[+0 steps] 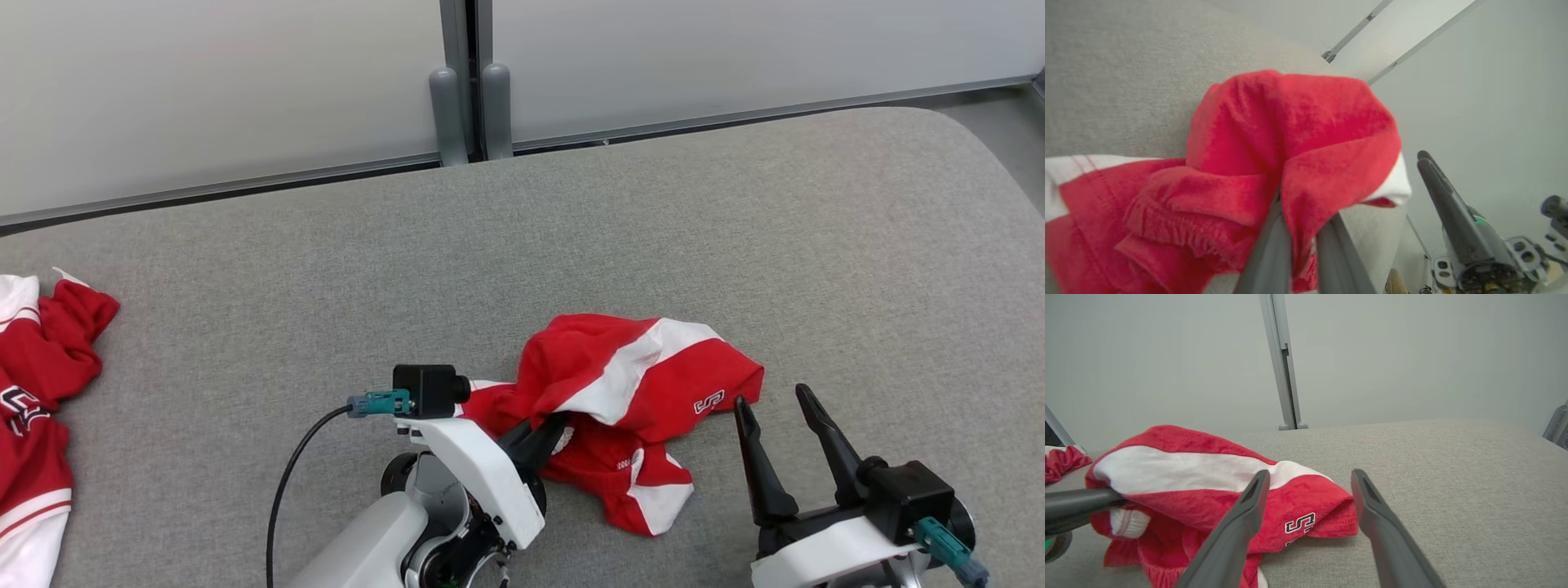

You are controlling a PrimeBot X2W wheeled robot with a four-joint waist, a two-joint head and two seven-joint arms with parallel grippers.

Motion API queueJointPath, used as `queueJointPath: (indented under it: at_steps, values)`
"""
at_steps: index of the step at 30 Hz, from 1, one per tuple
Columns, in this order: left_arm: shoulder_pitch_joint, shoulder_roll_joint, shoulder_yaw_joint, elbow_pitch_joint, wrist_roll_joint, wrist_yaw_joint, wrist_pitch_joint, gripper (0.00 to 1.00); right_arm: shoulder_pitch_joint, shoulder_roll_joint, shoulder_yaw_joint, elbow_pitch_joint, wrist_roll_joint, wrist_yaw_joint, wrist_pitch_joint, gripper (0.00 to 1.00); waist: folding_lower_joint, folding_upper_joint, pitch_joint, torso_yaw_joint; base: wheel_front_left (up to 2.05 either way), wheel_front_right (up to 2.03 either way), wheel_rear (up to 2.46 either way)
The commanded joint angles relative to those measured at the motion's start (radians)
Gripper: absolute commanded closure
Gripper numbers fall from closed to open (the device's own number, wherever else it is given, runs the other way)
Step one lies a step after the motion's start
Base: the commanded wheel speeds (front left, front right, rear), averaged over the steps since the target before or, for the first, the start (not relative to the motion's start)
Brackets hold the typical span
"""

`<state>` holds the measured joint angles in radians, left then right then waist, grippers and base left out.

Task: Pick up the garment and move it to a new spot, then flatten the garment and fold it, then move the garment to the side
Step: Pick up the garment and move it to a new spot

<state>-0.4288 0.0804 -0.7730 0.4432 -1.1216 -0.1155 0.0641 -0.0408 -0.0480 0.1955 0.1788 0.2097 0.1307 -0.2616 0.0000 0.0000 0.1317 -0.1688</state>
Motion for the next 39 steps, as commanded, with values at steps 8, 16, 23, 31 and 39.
queueJointPath:
  at_steps: [8, 16, 23, 31, 39]
  values:
    - [-0.076, 0.0, -0.037, 0.079, -0.028, -0.017, -0.107, 0.0, 0.001, -0.005, -0.01, -0.006, 0.009, 0.0, -0.005, 0.0, 0.0, 0.0, 0.01, 0.018, 0.0, 0.0, 0.0]
    - [0.051, 0.187, -0.024, -0.039, -0.013, -0.016, -0.232, 0.0, 0.026, -0.005, -0.051, -0.011, 0.004, 0.0, -0.005, 0.0, 0.0, 0.0, -0.015, 0.079, 0.0, 0.0, 0.0]
    - [0.221, 0.269, 0.102, -0.117, 0.031, 0.046, -0.326, 0.0, 0.038, -0.005, -0.085, -0.033, -0.021, 0.0, -0.005, 0.0, 0.0, 0.0, -0.044, 0.145, 0.0, 0.0, 0.0]
    - [0.463, 0.142, 0.524, -0.278, 0.371, 0.101, -0.328, 0.0, 0.084, -0.005, -0.158, -0.066, -0.07, 0.0, -0.005, 0.0, 0.0, 0.0, -0.106, 0.213, 0.0, 0.0, 0.0]
    - [0.591, 0.039, 0.757, -0.33, 0.661, 0.042, -0.328, 0.0, 0.109, -0.005, -0.221, -0.084, -0.091, 0.0, -0.005, 0.0, 0.0, 0.0, -0.134, 0.231, 0.0, 0.0, 0.0]
